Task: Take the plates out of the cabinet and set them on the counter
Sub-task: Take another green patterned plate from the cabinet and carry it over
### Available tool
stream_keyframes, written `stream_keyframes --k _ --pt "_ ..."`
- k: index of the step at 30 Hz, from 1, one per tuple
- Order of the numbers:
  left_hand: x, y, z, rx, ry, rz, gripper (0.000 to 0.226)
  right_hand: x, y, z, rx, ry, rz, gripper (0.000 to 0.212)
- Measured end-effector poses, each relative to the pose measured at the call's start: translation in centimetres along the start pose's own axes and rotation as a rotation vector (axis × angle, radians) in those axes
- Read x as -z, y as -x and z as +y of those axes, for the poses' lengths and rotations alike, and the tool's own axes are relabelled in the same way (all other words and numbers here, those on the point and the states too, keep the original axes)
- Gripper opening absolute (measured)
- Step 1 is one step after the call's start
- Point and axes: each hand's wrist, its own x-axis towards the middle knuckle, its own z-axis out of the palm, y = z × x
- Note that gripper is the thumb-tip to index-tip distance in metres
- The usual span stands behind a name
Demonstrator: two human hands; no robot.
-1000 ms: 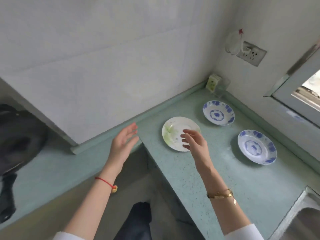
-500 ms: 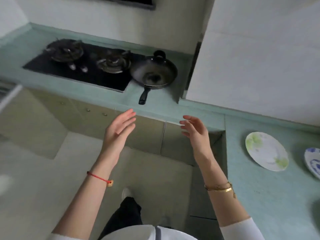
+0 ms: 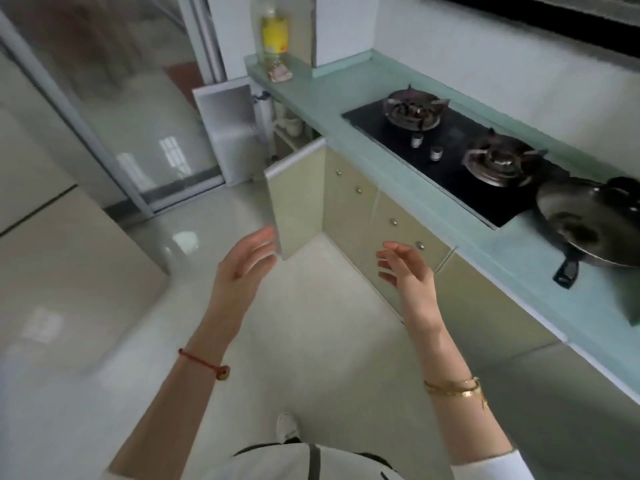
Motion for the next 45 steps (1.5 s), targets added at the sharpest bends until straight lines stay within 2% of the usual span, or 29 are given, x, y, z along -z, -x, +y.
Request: stream_keyframes --k 5,10,15,25,30,36,41,45 --pt "9.9 -4.5 -1.3 0.000 -0.008 0.107 0.040 -11.4 -3.6 0.0 -0.010 0.017 -0.124 0.017" --pt "14.8 -9.3 -1.9 0.024 0.026 0.207 0.041 -19.4 -7.7 0.2 -0.023 0.052 -0.218 0.021" --pt "18.8 -17.9 -2.1 0.012 0.024 0.258 0.041 -27.7 -15.1 0.2 -0.015 0.054 -0.307 0.022" --pt "24.2 -40.4 0.1 -0.001 0.011 0.286 0.040 -43.8 -33.9 -3.9 0.001 0.076 -0.356 0.019" --pt "26.5 -49.7 0.0 0.039 0.022 0.261 0.038 -49.8 -40.6 -4.7 -0.019 0.102 -0.322 0.018" --pt "28.4 -62.2 -1.6 0.062 -0.003 0.141 0.041 -54.7 -48.2 -3.1 -0.069 0.126 -0.217 0.017" --pt "30.0 -74.1 -2.8 0.101 -0.057 -0.090 0.040 -58.6 -53.7 -1.3 -0.103 0.130 -0.047 0.020" --pt "30.7 -83.5 -2.9 0.113 -0.147 -0.283 0.036 -61.6 -57.4 -0.8 -0.125 0.077 0.163 0.021"
